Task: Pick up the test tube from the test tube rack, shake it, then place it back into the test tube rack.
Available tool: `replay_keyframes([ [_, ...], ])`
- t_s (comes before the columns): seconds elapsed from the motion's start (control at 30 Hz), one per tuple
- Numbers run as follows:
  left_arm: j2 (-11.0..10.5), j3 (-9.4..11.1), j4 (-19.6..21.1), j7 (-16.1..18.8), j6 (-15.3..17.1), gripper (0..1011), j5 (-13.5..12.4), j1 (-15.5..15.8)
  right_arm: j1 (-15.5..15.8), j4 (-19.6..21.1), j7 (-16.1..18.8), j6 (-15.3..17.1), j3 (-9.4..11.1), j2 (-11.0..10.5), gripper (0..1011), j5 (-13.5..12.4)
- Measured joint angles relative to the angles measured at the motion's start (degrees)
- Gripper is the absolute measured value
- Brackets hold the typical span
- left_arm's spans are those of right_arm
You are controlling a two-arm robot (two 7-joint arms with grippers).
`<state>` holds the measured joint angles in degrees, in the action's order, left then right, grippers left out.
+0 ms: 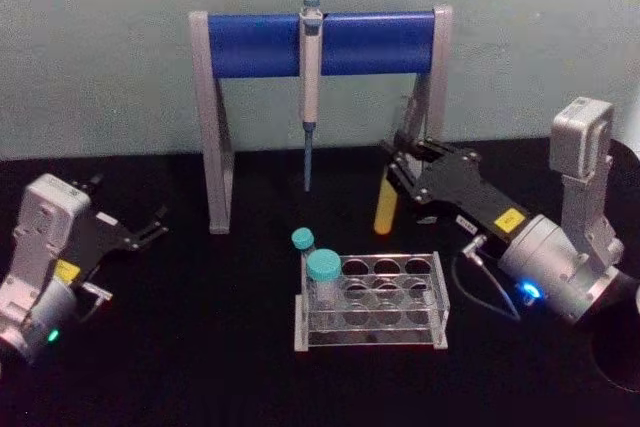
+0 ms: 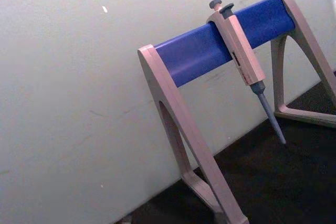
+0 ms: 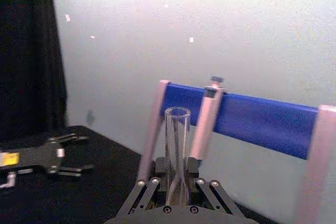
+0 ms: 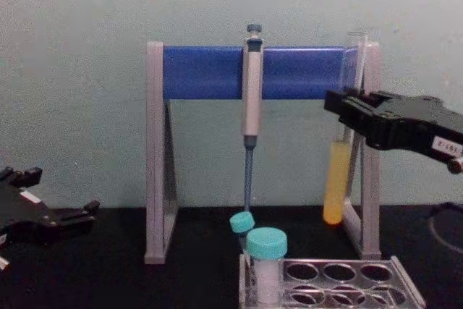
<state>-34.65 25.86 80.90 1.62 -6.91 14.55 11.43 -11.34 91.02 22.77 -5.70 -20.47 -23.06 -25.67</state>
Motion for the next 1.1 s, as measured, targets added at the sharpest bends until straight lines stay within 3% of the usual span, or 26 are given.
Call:
replay_keyframes([
  [0.43, 0.0, 0.0, 0.0, 0.0, 0.0, 1010, 0.0, 0.0, 1.1, 0.2, -1.5, 0.7, 2.3, 1.0, 222, 2.1],
  [1.1, 0.0, 0.0, 0.0, 0.0, 0.0, 1010, 0.0, 0.0, 1.4, 0.5, -0.2, 1.4, 3.1, 1.6, 222, 2.5],
])
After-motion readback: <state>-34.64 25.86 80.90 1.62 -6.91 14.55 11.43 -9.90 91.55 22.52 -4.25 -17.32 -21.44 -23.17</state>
